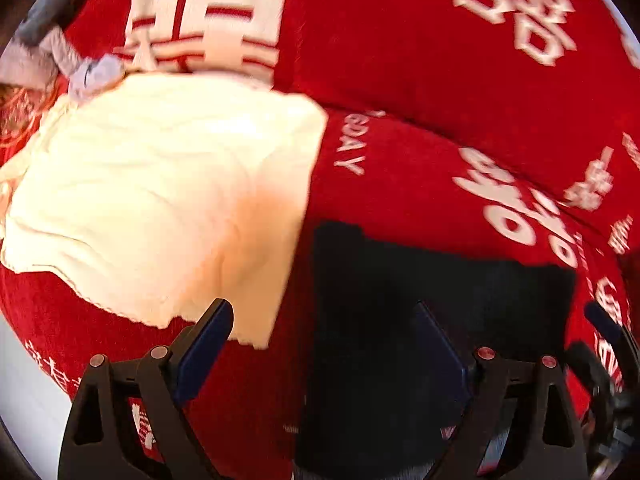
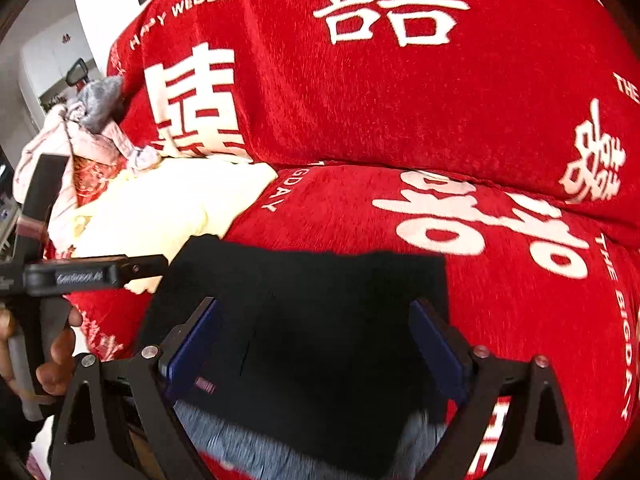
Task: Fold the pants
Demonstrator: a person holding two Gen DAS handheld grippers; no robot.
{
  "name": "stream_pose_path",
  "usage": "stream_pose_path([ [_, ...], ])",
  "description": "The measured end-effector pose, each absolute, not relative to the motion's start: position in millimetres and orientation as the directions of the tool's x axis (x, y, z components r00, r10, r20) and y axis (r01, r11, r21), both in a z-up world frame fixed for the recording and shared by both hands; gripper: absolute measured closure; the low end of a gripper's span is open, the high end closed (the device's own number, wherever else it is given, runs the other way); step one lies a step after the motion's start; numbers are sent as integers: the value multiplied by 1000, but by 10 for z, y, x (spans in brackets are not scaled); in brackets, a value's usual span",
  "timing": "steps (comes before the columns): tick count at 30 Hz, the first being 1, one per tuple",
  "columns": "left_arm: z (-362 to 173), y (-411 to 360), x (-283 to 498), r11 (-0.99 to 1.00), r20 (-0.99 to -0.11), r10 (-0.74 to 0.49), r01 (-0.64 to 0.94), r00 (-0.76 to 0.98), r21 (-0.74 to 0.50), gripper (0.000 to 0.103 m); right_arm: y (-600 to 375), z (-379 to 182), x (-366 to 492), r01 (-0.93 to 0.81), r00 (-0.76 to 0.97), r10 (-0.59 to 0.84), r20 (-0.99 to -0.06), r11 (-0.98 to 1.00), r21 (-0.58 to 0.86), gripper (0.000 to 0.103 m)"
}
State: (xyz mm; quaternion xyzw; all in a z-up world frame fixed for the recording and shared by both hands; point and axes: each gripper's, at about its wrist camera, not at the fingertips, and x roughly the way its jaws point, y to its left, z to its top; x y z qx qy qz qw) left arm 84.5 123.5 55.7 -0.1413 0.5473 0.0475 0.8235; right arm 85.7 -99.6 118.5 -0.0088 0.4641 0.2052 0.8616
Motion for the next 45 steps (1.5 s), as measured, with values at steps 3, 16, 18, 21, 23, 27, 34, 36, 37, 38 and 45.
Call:
stream_pose_path([
  [3,398,1245,1027,961,-935,-36,-245,353,-130,11,-913,1029,1061,-349,462,318,-828,923,160,7],
  [16,143,1174,1242,974,-942,-8,-212,334,-84,3,-917,530,1438,-291,364,256,-896,945,152,6],
  [18,101,1177,1250,973,-943,8,-219,334,-69,0,-920,490,1457,-288,356,251,-900,946,149,4],
  [21,81,1186,1242,973,-940,-5,-217,341,-84,0,-895,479,1469,-293,350,239,-906,946,136,3],
  [23,123,1192,1238,974,-939,-15,-208,343,-91,0,-878,507,1466,-297,351,227,-908,947,122,3],
  [27,329,1218,1105,974,-925,-29,-199,379,-112,0,-909,784,1328,-275,426,216,-878,956,101,2],
  [34,530,1185,729,983,-903,-27,-153,428,-102,0,-886,948,927,-290,447,220,-867,953,92,2],
  [36,488,1169,639,985,-906,-17,-150,423,-89,0,-890,852,838,-284,428,214,-878,954,94,2],
  [37,450,1159,606,985,-910,-18,-148,415,-87,0,-897,802,813,-276,419,207,-884,956,93,2],
  [38,386,1153,569,985,-917,-19,-150,400,-86,0,-909,742,780,-265,409,203,-890,959,97,2],
  [45,286,1125,384,980,-912,-41,-163,408,-117,0,-816,699,522,-305,455,131,-881,952,-16,3],
])
